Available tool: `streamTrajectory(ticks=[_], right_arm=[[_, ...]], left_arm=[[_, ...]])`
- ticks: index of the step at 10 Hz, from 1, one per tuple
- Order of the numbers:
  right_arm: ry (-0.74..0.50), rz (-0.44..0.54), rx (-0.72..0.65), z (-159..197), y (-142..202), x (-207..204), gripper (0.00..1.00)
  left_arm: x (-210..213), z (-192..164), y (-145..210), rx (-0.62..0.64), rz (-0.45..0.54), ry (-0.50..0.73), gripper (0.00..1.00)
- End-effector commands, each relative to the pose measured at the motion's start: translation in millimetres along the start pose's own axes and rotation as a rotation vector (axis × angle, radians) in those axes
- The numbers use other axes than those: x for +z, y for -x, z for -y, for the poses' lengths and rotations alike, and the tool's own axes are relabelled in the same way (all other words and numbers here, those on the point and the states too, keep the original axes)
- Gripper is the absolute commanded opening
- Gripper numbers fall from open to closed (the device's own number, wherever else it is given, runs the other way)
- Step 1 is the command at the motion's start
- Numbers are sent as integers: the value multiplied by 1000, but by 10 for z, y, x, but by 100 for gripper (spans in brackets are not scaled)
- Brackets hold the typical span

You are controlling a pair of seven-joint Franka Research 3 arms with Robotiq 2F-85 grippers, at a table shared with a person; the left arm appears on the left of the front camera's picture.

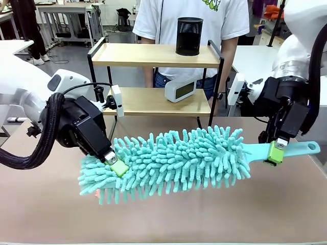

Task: Clean the shelf.
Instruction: Hand the Duster back to the human.

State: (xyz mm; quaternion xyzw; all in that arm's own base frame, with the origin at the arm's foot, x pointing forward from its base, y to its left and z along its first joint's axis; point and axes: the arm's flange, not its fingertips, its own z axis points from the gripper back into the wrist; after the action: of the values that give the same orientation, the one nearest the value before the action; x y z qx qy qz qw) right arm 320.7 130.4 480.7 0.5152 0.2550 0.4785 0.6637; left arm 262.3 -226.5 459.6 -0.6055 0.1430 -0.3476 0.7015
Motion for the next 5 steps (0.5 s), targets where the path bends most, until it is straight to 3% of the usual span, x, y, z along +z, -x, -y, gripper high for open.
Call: streamTrajectory(ticks=[1, 3, 5], right_arm=[[11, 52, 10, -60, 13, 26, 72], [23, 91, 10, -103, 136, 80, 100], [13, 224, 20, -115, 544, 274, 100]], left_arm=[[33, -30, 8, -34, -23, -27, 0], [165, 15, 21, -58, 5, -21, 0], [496, 251, 181, -152, 61, -6, 0]])
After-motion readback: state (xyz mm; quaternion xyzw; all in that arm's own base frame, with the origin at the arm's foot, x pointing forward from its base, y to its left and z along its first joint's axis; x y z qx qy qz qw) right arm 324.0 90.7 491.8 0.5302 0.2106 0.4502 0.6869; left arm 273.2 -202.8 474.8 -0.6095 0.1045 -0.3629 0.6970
